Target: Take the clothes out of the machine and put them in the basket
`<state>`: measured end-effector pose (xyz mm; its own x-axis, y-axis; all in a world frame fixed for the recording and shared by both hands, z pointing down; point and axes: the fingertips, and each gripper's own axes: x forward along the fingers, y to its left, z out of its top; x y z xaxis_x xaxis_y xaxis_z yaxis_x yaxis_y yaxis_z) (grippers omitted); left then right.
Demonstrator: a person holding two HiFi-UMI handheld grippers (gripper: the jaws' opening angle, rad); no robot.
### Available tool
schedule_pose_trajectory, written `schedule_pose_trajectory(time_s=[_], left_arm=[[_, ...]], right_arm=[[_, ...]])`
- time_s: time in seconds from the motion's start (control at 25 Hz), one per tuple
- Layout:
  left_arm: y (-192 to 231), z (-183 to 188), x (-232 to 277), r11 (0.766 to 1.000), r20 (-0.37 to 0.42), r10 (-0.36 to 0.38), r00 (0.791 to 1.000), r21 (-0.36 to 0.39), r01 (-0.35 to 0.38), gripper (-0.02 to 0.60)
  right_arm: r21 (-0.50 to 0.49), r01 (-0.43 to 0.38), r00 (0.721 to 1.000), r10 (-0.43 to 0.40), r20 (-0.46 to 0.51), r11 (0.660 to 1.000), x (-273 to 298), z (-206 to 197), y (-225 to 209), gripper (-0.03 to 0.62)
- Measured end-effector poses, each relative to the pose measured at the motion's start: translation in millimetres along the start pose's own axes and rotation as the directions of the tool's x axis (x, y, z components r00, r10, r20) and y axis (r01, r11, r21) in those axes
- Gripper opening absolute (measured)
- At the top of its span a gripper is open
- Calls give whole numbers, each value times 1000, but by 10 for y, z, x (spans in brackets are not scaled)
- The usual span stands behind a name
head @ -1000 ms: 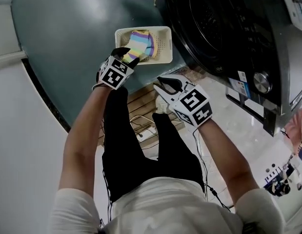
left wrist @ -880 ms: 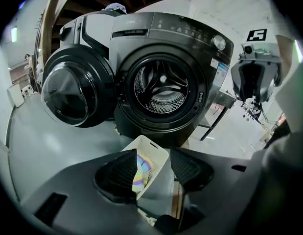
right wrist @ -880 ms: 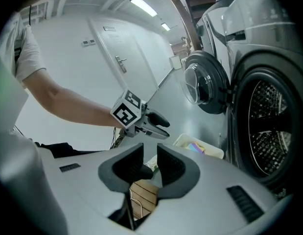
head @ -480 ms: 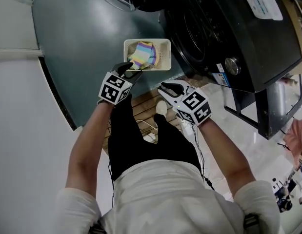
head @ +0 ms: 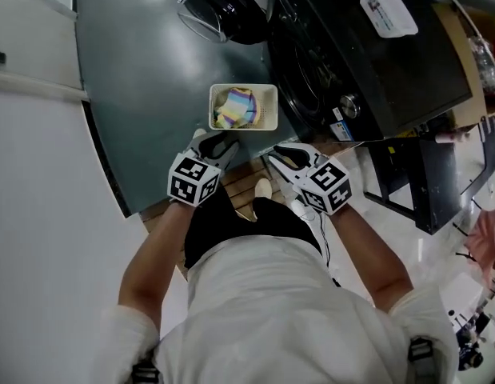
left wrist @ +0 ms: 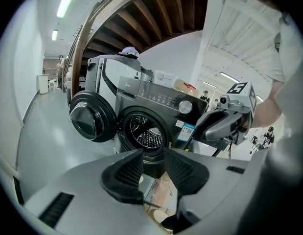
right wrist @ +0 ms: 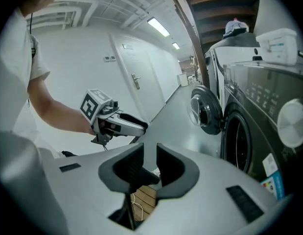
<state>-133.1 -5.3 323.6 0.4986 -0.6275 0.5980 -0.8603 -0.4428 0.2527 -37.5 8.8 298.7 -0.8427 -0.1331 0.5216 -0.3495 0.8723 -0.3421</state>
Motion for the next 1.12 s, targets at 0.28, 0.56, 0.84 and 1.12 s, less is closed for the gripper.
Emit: schedule_pose_trajectory(time_s=[0.28, 0.56, 0.84, 1.12], left_arm=[[-538, 280, -413, 999, 29, -16, 999, 47, 14, 86], [-972, 449, -681, 994, 42, -57, 997, 100, 53, 39], [-1280, 616, -955, 991, 80, -97, 992, 98, 89, 1], [-1459, 601, -960, 989, 77, -131, 988, 84, 125, -3]], right_arm=[[6, 19, 999, -20, 45, 1000, -460, 97, 171, 86], [-19, 31, 996, -29, 78, 999, -775, 246, 329, 76], [-57, 29, 993, -22, 118, 998, -1052, 383, 564, 36], [-61, 31, 990, -22, 137, 998, -1138, 436, 669, 17]])
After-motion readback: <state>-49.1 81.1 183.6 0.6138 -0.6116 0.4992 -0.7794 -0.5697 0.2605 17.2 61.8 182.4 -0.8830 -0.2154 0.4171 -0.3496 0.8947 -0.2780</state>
